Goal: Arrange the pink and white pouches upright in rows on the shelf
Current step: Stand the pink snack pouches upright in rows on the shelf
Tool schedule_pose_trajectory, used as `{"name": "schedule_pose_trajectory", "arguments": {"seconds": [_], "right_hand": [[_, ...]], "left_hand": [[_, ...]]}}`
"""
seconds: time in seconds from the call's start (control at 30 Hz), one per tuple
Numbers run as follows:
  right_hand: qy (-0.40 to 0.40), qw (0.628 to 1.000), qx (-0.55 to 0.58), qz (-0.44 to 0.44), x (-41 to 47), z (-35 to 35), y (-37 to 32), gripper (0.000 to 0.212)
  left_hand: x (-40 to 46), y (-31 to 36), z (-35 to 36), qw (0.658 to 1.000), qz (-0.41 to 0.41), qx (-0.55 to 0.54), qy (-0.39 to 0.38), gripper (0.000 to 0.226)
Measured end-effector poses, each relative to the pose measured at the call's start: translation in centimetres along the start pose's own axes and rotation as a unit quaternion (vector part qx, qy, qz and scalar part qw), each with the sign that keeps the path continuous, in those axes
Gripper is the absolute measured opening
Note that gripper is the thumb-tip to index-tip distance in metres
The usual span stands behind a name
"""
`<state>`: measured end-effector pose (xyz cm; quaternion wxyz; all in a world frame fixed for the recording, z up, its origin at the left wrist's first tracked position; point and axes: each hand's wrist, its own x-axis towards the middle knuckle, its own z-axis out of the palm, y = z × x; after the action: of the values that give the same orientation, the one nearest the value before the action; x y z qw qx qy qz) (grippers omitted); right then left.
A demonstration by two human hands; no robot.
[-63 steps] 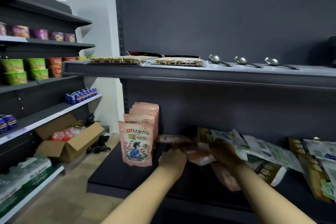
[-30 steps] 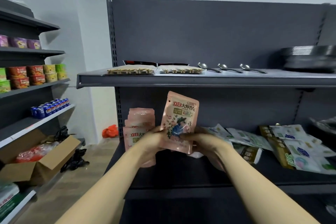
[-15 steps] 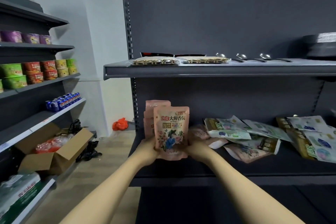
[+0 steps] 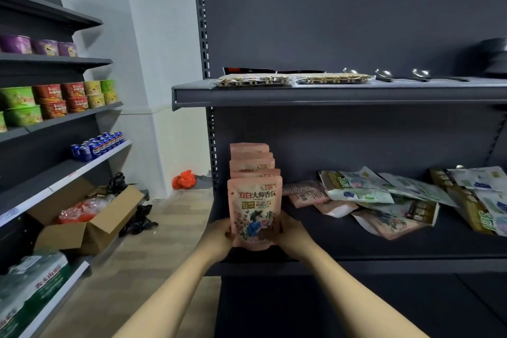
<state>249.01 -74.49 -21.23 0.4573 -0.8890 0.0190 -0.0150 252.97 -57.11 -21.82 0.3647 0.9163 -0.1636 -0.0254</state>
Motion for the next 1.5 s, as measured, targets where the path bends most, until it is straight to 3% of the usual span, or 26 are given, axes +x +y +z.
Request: {"name": "schedule_pose_trajectory", "arguments": {"seconds": [0.2,0.33,0.4,0.5,0.57,0.7,0.87,1.03,1.17,1.3,1.4,1.5], "right_hand": [[-0.017,0.999,-0.027,0.038,0.7,-0.6,0.6,0.055],[0.045,0.996,-0.046,0.066,1.8,0.1,2.4,0.085],[0.041,0.996,-0.036,0.074,3.5,0.7,5.0,0.098],[0.024,0.998,-0.026,0.051,3.1,1.0,3.6,0.108],[0.001,0.998,-0.045,0.044,2.5,1.2,2.3,0.108],[-0.006,0.996,-0.077,0.039,2.2,1.5,1.3,0.092],[-0.01,0.997,-0.071,0.039,2.5,1.6,1.4,0.087],[-0.038,0.995,-0.06,0.071,2.3,0.9,1.7,0.108],[-0.039,0.991,-0.076,0.098,2.1,-2.6,2.0,0.111],[0.0,0.988,-0.133,0.083,1.4,-7.9,1.0,0.073],[0.051,0.979,-0.185,0.069,1.3,-11.6,0.5,0.041],[0.054,0.967,-0.245,0.041,1.8,-14.4,0.7,0.03]], "left_hand": [[0.5,-0.4,0.2,1.0,0.006,-0.012,-0.021,0.025],[1.7,-1.3,0.6,0.998,-0.058,-0.003,0.023,0.019],[2.2,-1.4,0.5,0.986,-0.1,-0.126,0.041,0.024],[2.3,-0.6,0.4,0.904,-0.15,-0.4,0.002,0.048],[2.3,0.0,0.3,0.879,-0.144,-0.454,-0.019,0.061],[2.3,0.8,0.5,0.883,-0.138,-0.448,-0.033,0.066],[2.3,1.2,0.6,0.882,-0.133,-0.45,-0.042,0.068],[2.4,1.1,-0.1,0.89,-0.121,-0.439,-0.032,0.068],[3.2,2.7,-3.9,0.921,-0.122,-0.366,0.046,0.07],[5.1,5.9,-8.6,0.948,-0.131,-0.259,0.132,0.061],[5.6,9.6,-10.3,0.97,-0.074,-0.149,0.175,0.036],[4.8,13.8,-10.1,0.979,-0.013,-0.048,0.2,0.021]]}}
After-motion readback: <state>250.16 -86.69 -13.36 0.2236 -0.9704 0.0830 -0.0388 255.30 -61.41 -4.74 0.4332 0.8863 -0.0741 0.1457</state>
